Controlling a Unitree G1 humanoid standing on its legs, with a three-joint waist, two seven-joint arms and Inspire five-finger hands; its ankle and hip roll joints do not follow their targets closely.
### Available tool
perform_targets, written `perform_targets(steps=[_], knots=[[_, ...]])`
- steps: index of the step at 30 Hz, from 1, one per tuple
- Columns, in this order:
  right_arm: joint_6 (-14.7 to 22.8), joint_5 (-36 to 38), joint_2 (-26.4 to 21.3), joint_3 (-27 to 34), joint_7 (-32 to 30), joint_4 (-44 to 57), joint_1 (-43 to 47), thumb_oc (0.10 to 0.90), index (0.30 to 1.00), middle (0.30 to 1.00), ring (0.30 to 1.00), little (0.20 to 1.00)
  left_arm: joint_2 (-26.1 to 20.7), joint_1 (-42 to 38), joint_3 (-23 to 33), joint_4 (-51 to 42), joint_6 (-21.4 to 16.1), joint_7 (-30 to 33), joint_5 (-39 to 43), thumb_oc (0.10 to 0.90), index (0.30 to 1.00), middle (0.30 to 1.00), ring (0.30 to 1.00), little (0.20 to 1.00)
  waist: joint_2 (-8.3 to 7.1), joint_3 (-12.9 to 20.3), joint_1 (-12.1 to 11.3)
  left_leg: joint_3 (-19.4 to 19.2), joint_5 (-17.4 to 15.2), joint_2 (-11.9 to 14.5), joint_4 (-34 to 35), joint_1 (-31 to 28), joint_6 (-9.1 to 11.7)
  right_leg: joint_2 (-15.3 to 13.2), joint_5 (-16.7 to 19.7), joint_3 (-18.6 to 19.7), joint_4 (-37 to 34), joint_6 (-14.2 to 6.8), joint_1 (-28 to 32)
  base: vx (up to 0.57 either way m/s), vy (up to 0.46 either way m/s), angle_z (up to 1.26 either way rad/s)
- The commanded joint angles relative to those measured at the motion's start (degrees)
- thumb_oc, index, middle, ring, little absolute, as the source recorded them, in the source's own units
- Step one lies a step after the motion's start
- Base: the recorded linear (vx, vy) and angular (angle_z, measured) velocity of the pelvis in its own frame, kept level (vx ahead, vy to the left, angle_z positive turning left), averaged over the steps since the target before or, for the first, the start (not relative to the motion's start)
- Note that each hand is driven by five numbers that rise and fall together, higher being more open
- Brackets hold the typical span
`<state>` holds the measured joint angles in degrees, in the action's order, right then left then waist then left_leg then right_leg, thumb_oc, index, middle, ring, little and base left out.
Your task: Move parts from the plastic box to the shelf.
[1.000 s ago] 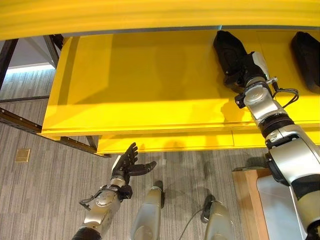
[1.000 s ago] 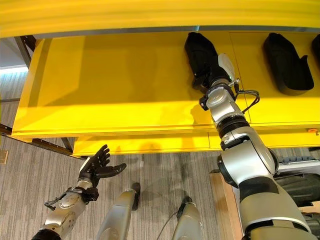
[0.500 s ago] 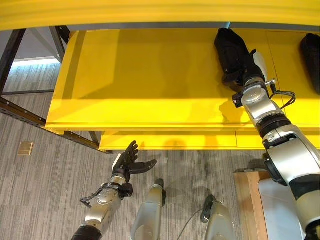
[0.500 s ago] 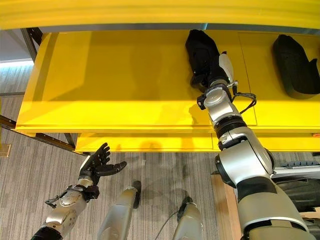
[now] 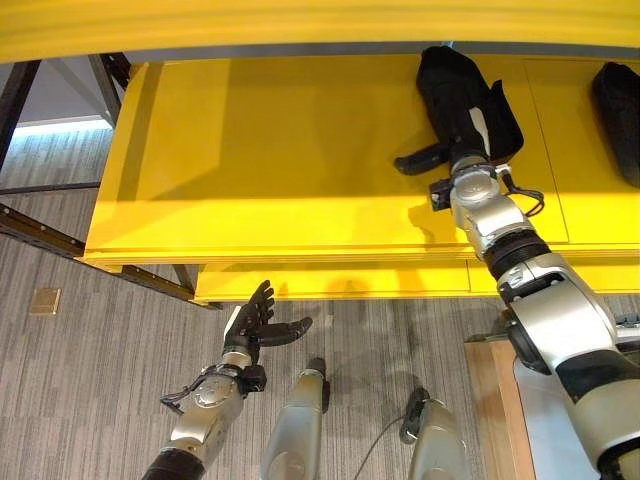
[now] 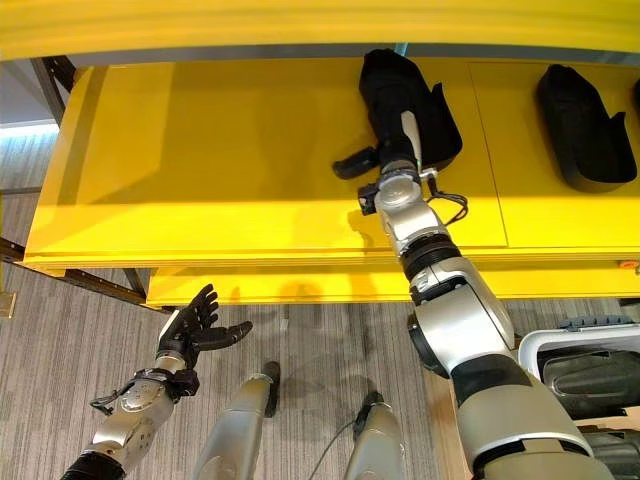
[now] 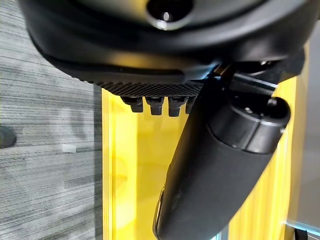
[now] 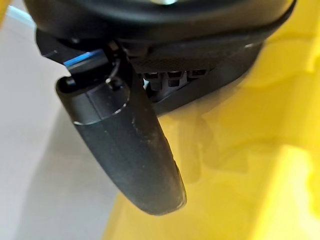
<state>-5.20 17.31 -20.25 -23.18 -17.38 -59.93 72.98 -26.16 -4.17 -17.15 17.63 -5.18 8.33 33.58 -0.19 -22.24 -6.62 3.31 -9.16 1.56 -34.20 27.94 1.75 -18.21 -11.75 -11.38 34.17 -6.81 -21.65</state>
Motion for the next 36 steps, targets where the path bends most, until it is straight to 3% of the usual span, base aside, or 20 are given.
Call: perform_targets(steps=[1,8,18,22,26,36], knots=[[6.9,2.3,-3.7,-0.2,-3.2,6.2,5.1,0.9,1.0,1.0,1.0,1.0,-3.2,-0.6,0.4,-5.5,-4.3,0.6,0.5,0.9,1.0,1.0,1.0,1.0,-0.93,1.8,-1.2,4.4,-6.5,3.2,-0.6,-4.4,2.4,1.8,2.0,3.1,0.2,0.9,-0.9,-0.01,-0.001,-0.04],[7.8,1.9,-3.5,0.5,-3.6,16.8,1.6,0.9,1.0,1.0,1.0,1.0,-2.9,-0.5,0.6,-5.7,-3.8,1.1,0.6,0.9,1.0,1.0,1.0,1.0,-1.34,1.8,-0.1,3.9,-6.4,3.3,-0.6,-4.3,2.3,1.8,2.2,3.6,0.4,1.0,-1.5,-0.01,0.002,-0.07],[8.8,4.8,-2.7,2.7,-3.8,18.8,-1.7,0.9,1.0,1.0,1.0,1.0,-2.9,-0.1,0.8,-6.2,-3.6,1.3,0.5,0.9,1.0,1.0,1.0,1.0,-1.35,1.5,0.2,3.7,-6.7,3.4,-1.2,-4.1,2.3,1.9,1.9,3.9,1.0,1.0,-1.9,0.0,0.0,0.0],[8.6,2.8,-3.9,2.3,-3.6,22.7,-3.1,0.9,1.0,1.0,1.0,1.0,-2.8,0.2,1.1,-6.1,-3.4,1.5,0.2,0.9,1.0,1.0,1.0,1.0,-1.33,1.3,0.3,3.5,-7.1,3.6,-1.3,-4.4,2.4,2.1,1.7,4.1,1.1,1.0,-1.7,0.0,0.0,0.0],[8.6,0.9,-5.6,2.4,-3.4,26.8,-4.6,0.9,1.0,1.0,1.0,1.0,-2.5,0.4,1.5,-5.9,-3.3,1.6,0.1,0.9,1.0,1.0,1.0,1.0,-1.55,1.5,0.7,3.5,-6.6,3.5,-0.8,-4.3,2.3,2.0,2.0,4.1,0.7,1.0,-1.8,0.0,0.0,0.0],[8.6,-7.6,-18.4,3.2,-0.7,41.5,-9.8,0.9,1.0,1.0,1.0,1.0,-1.8,2.2,3.5,-5.9,-3.3,1.0,-1.1,0.9,1.0,1.0,1.0,1.0,-2.45,0.8,2.2,3.2,-6.9,4.0,-1.1,-4.4,2.4,2.2,1.8,4.5,1.0,1.1,-2.2,0.0,0.0,0.0]])
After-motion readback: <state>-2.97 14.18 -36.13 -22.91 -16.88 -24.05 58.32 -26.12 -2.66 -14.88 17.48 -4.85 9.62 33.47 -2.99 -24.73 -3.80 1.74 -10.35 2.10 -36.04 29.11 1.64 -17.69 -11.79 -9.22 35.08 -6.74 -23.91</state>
